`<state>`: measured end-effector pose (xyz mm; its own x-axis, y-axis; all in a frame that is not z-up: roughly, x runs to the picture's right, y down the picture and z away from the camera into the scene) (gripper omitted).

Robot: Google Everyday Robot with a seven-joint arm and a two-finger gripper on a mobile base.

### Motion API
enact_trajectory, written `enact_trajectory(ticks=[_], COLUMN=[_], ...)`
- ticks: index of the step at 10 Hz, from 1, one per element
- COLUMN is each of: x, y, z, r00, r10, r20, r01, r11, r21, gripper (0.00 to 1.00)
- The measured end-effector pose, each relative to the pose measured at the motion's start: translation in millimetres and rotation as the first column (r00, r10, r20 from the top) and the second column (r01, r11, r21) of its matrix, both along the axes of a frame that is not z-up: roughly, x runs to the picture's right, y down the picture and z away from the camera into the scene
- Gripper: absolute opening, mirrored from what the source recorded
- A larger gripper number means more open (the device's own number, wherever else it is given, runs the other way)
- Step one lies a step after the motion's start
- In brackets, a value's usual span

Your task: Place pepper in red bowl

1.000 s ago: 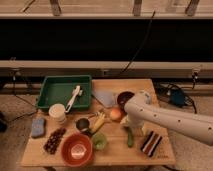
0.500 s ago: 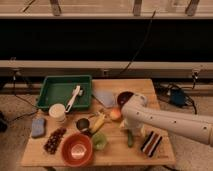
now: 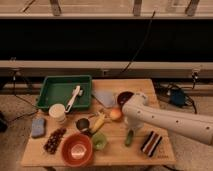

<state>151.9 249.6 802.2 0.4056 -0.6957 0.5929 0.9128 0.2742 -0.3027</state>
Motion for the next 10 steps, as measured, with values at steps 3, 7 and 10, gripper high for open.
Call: enact_trajectory(ticks=[3,7,10], x=[-3.3,-25.0,-41.9], y=[-13.6,-24.2,-27.0], z=[-16.9,-54.4,-74.1], r00=[0.999,0.998,0.996], r10=[0.034,0.029,0.03], r20=[0.016,0.057,0.085], r01=[-0.034,-0.03,-0.03], r11=[0.9994,0.9996,0.9995], r21=[-0.002,0.002,0.006], gripper=[0.0,0.0,0.0])
